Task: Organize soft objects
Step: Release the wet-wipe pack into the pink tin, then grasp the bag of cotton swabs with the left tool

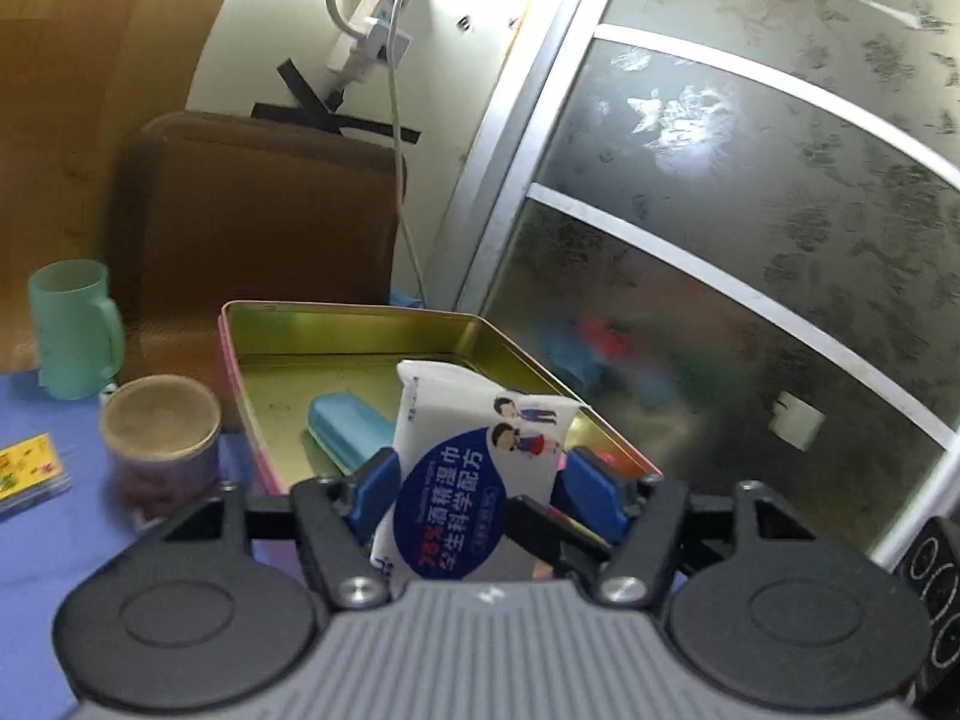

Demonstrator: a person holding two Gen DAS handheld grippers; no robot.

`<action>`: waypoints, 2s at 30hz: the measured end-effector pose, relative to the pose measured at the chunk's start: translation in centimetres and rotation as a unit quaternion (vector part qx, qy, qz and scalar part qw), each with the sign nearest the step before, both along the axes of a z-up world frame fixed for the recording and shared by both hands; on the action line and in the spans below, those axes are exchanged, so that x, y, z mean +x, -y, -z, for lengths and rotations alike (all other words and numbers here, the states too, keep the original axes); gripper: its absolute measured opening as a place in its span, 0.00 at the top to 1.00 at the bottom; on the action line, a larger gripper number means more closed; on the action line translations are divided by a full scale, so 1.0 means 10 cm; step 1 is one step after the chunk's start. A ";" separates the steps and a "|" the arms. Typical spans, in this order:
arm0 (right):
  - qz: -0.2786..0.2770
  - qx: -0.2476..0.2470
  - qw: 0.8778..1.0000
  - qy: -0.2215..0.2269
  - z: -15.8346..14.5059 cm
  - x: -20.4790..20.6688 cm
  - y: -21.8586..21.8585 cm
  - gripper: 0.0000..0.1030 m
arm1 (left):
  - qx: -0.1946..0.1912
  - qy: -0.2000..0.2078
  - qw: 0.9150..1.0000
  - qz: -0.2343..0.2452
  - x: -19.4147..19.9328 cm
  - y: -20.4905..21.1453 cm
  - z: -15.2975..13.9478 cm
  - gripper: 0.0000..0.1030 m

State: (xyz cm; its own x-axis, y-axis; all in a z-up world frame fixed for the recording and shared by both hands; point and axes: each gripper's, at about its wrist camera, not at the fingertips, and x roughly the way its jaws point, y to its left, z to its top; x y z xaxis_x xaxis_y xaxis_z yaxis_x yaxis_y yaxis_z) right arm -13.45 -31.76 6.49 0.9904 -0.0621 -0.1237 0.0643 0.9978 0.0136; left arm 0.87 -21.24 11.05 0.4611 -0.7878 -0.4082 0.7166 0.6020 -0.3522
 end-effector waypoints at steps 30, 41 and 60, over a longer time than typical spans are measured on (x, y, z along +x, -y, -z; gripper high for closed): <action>-0.229 0.027 0.960 -0.161 0.25 1.56 -1.30 0.53 | 0.049 -0.041 0.927 -0.370 0.18 -2.76 0.99 0.35; -0.218 0.095 0.931 -0.276 0.37 3.28 -2.05 0.66 | 0.022 -0.007 0.931 -0.364 0.12 -2.74 0.94 0.34; -0.320 0.085 0.919 -0.214 0.33 1.06 -1.56 0.20 | -0.081 -0.106 0.946 -0.294 -0.06 -2.89 0.92 0.35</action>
State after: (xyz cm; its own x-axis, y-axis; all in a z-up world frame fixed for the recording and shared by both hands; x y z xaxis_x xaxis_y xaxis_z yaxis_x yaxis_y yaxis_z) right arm -2.87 -16.17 3.19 0.6758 0.5728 -0.4638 -0.4999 0.8187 0.2826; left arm 0.29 7.65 1.81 0.7607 -0.4799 -0.4371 0.1763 0.8008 -0.5724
